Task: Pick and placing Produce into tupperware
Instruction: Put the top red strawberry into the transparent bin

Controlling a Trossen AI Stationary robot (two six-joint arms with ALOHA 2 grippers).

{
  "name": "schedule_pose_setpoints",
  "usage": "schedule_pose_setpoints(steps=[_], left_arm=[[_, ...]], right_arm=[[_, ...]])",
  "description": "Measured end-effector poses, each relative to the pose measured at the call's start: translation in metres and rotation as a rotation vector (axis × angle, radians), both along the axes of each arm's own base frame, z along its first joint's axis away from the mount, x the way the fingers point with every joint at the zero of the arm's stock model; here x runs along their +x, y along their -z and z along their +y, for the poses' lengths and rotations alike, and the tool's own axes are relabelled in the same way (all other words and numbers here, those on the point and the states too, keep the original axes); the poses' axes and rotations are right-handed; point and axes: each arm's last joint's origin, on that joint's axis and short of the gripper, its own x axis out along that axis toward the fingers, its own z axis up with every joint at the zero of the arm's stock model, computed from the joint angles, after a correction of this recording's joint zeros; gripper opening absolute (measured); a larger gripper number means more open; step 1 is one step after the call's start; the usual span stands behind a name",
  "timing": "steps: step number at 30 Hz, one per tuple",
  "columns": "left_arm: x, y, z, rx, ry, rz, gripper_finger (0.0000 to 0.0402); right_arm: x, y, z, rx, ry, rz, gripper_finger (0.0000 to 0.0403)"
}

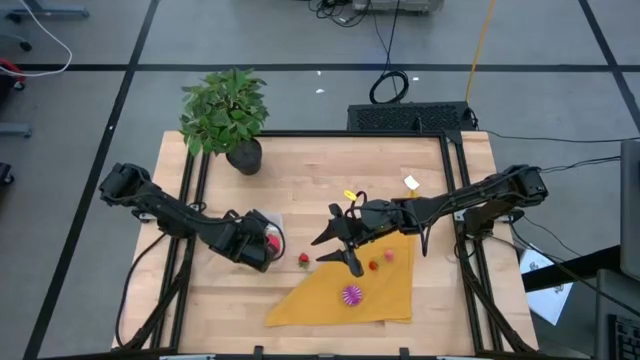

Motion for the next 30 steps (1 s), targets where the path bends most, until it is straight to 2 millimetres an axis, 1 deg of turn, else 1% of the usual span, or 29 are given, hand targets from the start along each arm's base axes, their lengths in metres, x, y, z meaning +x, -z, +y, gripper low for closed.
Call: schedule_pose_setpoints(steps=[16, 27, 30], left_arm=[[0.006, 0.001, 0.014, -0.066, -0.04, 0.027, 0.015], [0.006, 0.001, 0.013, -0.098, -0.063, 0.019, 0.015], [0.004, 0.007, 0.014, -0.112, -0.087, 0.02, 0.015]], right_arm=[[0.0, 0.0, 0.002, 0.0, -0.007, 0.002, 0.019], [-0.001, 0.0, 0.003, 0.003, -0.007, 0.003, 0.019], [-0.001, 0.0, 0.003, 0.006, -0.008, 0.004, 0.019]])
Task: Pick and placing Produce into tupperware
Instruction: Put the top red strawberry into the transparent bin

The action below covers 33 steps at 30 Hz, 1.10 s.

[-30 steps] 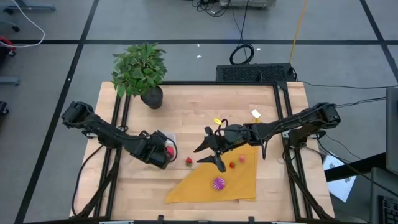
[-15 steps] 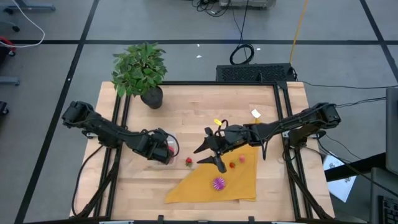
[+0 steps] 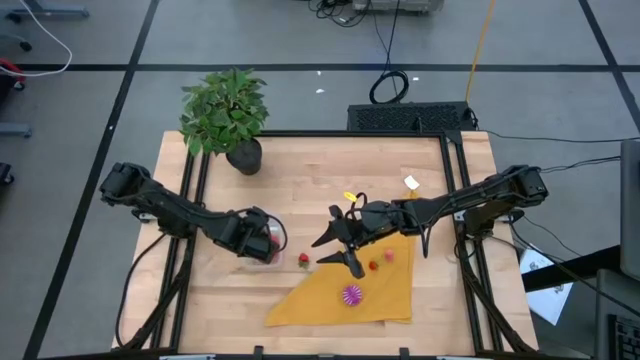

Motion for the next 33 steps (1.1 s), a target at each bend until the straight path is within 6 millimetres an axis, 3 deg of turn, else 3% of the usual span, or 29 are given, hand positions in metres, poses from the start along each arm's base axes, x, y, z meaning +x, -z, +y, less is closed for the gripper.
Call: schedule_pose_setpoints(steps=[7, 33], left_arm=[[-0.009, 0.023, 0.002, -0.12, -0.058, 0.022, 0.015], [-0.007, 0.022, 0.003, -0.065, -0.007, 0.004, 0.015]], right_arm=[[0.0, -0.001, 0.001, 0.001, -0.004, -0.006, 0.019], [0.0, -0.001, 0.001, 0.003, -0.003, -0.015, 0.019]])
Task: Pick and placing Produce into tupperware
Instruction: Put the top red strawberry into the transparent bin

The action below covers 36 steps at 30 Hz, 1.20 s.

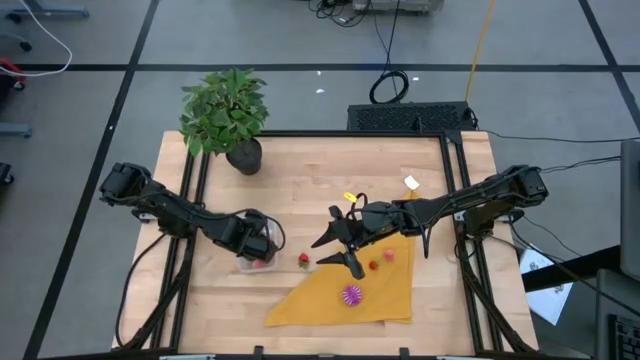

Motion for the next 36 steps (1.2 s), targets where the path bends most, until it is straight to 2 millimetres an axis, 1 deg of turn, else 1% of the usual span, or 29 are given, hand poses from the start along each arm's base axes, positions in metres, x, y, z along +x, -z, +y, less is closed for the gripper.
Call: schedule_pose_setpoints(steps=[31, 33, 36], left_arm=[[-0.0014, 0.0, 0.0005, 0.004, 0.0, 0.015, 0.0151], [-0.0013, 0.0, 0.0006, 0.007, -0.002, 0.013, 0.0158], [-0.0013, -0.0001, 0.0007, 0.01, -0.006, 0.01, 0.0186]], right_arm=[[0.0, 0.0, 0.0, 0.0, 0.0, 0.0, 0.019], [0.0, 0.0, 0.0, 0.0, 0.0, 0.0, 0.019], [0.0, 0.0001, 0.0, 0.0, 0.0, 0.001, 0.019]])
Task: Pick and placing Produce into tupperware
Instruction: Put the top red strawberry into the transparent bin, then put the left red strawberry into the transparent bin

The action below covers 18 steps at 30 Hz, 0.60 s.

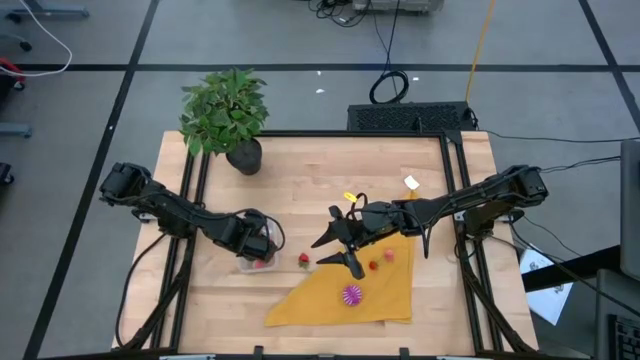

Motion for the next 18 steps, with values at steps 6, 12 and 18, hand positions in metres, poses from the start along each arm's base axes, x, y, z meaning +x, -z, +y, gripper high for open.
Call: schedule_pose_setpoints(steps=[6, 12, 18], left_arm=[[0.0, 0.0, 0.0, 0.0, -0.003, -0.002, 0.0247], [-0.001, -0.02, -0.002, 0.021, 0.025, -0.079, 0.0276], [-0.002, -0.059, -0.01, 0.037, 0.109, -0.237, 0.028]], right_arm=[[0.0, 0.0, 0.0, 0.0, 0.0, 0.0, 0.019], [0.0, 0.0, 0.0, 0.0, 0.0, 0.002, 0.019], [0.0, 0.002, 0.0, -0.004, 0.0, 0.017, 0.019]])
